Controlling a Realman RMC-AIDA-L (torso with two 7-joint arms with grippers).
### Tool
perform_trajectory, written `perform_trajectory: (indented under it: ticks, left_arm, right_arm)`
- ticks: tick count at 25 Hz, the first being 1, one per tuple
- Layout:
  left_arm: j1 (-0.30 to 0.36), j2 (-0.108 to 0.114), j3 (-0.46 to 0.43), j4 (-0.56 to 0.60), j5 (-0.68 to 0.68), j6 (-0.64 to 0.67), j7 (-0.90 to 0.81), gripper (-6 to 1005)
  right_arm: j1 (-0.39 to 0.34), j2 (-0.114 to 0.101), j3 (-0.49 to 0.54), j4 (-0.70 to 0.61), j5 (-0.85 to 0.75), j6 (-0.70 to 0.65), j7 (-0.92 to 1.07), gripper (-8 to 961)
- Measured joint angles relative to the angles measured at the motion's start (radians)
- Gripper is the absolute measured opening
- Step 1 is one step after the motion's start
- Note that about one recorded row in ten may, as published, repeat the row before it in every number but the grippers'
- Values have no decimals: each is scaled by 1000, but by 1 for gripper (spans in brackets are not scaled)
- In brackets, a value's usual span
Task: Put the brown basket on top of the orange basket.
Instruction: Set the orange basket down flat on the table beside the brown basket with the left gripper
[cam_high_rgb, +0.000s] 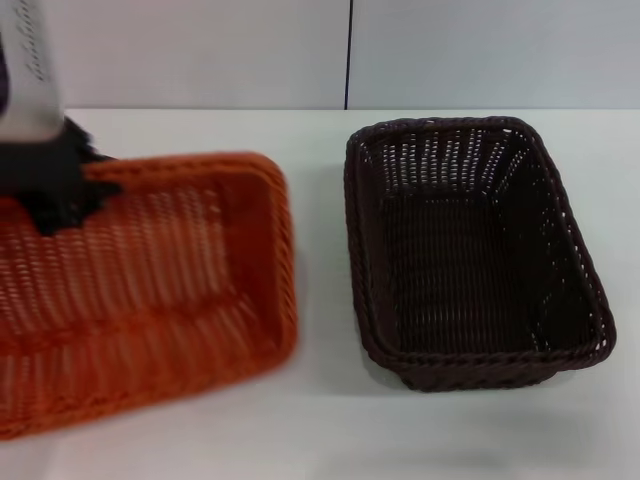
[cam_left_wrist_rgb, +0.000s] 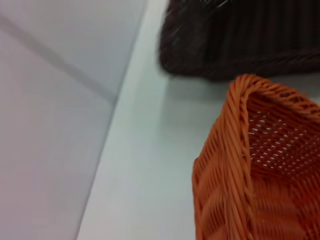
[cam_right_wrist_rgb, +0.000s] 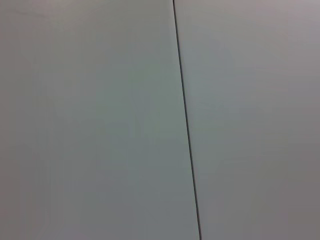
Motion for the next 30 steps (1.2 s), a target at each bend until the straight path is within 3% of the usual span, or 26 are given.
perform_trajectory:
  ticks: [4, 10, 24, 30]
  left_arm:
    - [-23, 0, 36, 32, -14, 14, 8, 162]
    - [-99, -2, 65, 173, -14, 53, 43, 157]
    - [-267, 0, 92, 595, 13, 281, 88, 145]
    - [-273, -6, 126, 639, 43, 451, 52, 128]
  right_arm:
    - [1, 0, -3, 0, 0, 1, 0, 691]
    - [4, 0, -4, 5, 0, -3, 0, 691]
    - [18, -6, -3, 37, 27, -14, 0, 692]
    - [26, -8, 2, 42, 27, -18, 0, 692]
